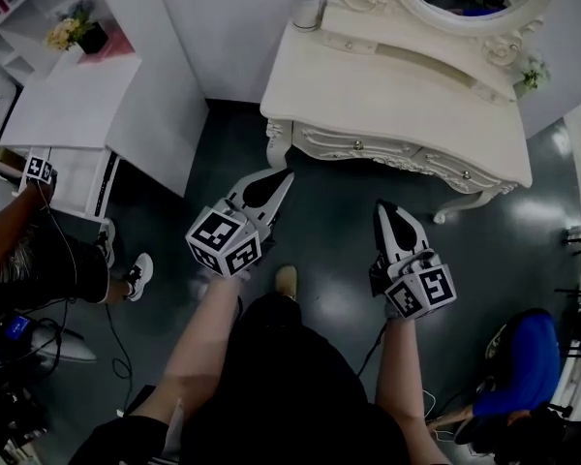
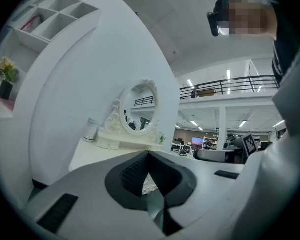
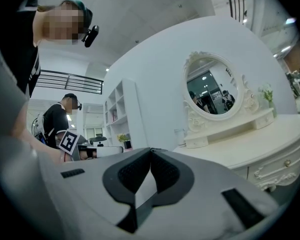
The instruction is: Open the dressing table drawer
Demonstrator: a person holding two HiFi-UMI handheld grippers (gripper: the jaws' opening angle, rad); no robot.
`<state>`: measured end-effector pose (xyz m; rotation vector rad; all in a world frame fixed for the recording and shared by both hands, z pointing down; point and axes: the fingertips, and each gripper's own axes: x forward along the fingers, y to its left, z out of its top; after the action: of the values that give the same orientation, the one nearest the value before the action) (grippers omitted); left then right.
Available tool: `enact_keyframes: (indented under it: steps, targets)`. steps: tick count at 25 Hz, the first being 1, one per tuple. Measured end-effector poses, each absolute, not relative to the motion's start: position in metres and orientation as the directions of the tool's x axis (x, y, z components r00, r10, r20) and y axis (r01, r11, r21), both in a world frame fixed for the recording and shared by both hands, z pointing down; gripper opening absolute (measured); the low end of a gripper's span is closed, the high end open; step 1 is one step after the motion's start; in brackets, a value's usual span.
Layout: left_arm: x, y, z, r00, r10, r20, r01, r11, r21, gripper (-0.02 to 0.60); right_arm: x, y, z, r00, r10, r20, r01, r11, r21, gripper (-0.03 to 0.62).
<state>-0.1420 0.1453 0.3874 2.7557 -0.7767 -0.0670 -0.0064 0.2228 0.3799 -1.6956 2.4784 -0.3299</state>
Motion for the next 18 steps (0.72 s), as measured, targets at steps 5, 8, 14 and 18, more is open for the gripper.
enact_keyframes:
  steps: [5,8,14,18]
  targets:
    - [-0.129,0.106,0.387,0.866,-0.499,0.017,-0.484,-0.830,0.277,0.002,0.004,0.186,0.384,-0.349,-0.937,0.026,-0.909,0.331,-0.253,0.006]
    - [-0.128,0.088,0.390,0.866,-0.499,0.022,-0.485,-0.830,0.277,0.002,0.005,0.167,0.386,-0.349,-0.937,0.028,-0.909,0.331,-0.252,0.006]
    - [-0.137,0.051,0.391,0.857,-0.516,0.012,-0.498,-0.821,0.279,0.002,0.001,0.132,0.384,-0.355,-0.935,0.010,-0.906,0.341,-0.250,0.006]
    - [-0.138,0.039,0.391,0.854,-0.521,0.006,-0.501,-0.817,0.287,0.002,0.001,0.121,0.385,-0.359,-0.933,0.014,-0.904,0.343,-0.255,0.006]
